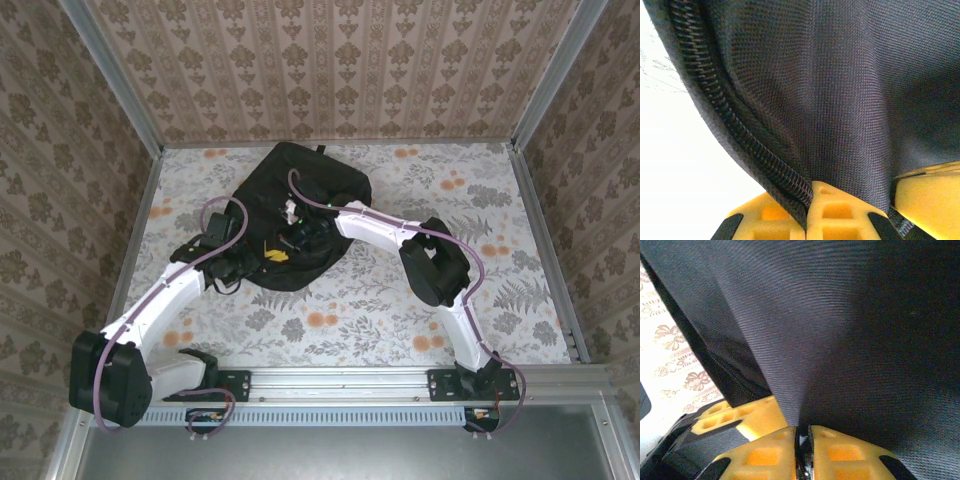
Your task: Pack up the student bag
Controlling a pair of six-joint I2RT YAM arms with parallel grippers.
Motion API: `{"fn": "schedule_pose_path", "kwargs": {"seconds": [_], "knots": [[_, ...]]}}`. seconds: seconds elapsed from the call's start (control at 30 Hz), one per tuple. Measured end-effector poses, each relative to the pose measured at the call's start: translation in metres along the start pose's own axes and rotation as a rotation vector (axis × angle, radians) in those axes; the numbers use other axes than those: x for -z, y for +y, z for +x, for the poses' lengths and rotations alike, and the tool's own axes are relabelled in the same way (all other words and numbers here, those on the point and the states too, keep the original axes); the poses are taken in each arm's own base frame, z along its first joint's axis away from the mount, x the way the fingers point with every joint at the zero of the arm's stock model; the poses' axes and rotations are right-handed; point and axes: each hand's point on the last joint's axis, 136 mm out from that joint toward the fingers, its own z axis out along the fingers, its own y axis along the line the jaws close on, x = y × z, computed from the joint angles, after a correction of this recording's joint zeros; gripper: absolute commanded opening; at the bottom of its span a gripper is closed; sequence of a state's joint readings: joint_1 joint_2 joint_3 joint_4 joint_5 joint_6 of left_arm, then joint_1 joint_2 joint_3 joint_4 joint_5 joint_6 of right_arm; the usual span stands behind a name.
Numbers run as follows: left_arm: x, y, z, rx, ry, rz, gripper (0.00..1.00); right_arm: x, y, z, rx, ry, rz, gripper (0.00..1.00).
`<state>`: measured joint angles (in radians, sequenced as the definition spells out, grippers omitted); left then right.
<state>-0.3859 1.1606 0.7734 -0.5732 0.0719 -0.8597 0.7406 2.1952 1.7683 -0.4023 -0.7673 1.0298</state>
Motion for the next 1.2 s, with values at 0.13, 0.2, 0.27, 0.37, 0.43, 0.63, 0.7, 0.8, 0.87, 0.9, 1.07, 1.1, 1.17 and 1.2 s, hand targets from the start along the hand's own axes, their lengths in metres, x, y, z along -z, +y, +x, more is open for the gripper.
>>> {"fn": "schedule_pose_path", "kwargs": {"seconds": [0.13, 0.2, 0.27, 0.37, 0.43, 0.63, 0.7, 0.8, 0.87, 0.9, 1.07, 1.1, 1.17, 1.2], "knots": [[0.000, 0.000, 0.000, 0.000, 0.002, 0.001, 0.00, 0.001, 0.004, 0.003, 0.066, 0.002, 0.010, 0.13], [0.000, 0.000, 0.000, 0.000, 0.002, 0.002, 0.00, 0.001, 0.001, 0.003, 0.091, -0.001, 0.025, 0.09], [0.000, 0.000, 0.001, 0.000, 0.002, 0.001, 0.00, 0.001, -0.003, 0.003, 0.118, -0.003, 0.042, 0.01], [0.000, 0.000, 0.001, 0.000, 0.002, 0.000, 0.00, 0.002, -0.005, 0.003, 0.136, -0.005, 0.050, 0.00], [0.000, 0.000, 0.001, 0.000, 0.001, 0.002, 0.00, 0.002, -0.005, 0.003, 0.140, -0.007, 0.049, 0.00], [0.001, 0.000, 0.000, 0.003, 0.000, 0.003, 0.00, 0.013, -0.003, 0.013, 0.158, -0.030, 0.031, 0.00], [0.001, 0.000, 0.000, 0.005, 0.000, 0.003, 0.00, 0.019, 0.001, 0.016, 0.173, -0.045, 0.019, 0.00], [0.001, -0.002, 0.000, 0.010, 0.001, 0.010, 0.00, 0.029, 0.010, 0.022, 0.201, -0.065, -0.002, 0.00], [0.001, -0.004, 0.000, 0.010, 0.001, 0.021, 0.00, 0.033, 0.013, 0.029, 0.216, -0.072, -0.009, 0.00], [0.001, -0.005, 0.000, 0.011, 0.004, 0.028, 0.00, 0.034, 0.013, 0.032, 0.218, -0.072, -0.009, 0.00], [0.001, -0.008, 0.001, 0.021, 0.013, 0.040, 0.00, 0.036, 0.003, 0.039, 0.218, -0.076, 0.009, 0.00], [0.001, -0.008, 0.002, 0.022, 0.015, 0.042, 0.00, 0.037, 0.000, 0.040, 0.218, -0.076, 0.015, 0.00], [0.001, -0.008, 0.002, 0.023, 0.018, 0.045, 0.00, 0.037, -0.003, 0.041, 0.229, -0.082, 0.027, 0.00], [0.001, -0.008, 0.002, 0.024, 0.020, 0.047, 0.00, 0.038, -0.004, 0.040, 0.237, -0.089, 0.034, 0.00]]}}
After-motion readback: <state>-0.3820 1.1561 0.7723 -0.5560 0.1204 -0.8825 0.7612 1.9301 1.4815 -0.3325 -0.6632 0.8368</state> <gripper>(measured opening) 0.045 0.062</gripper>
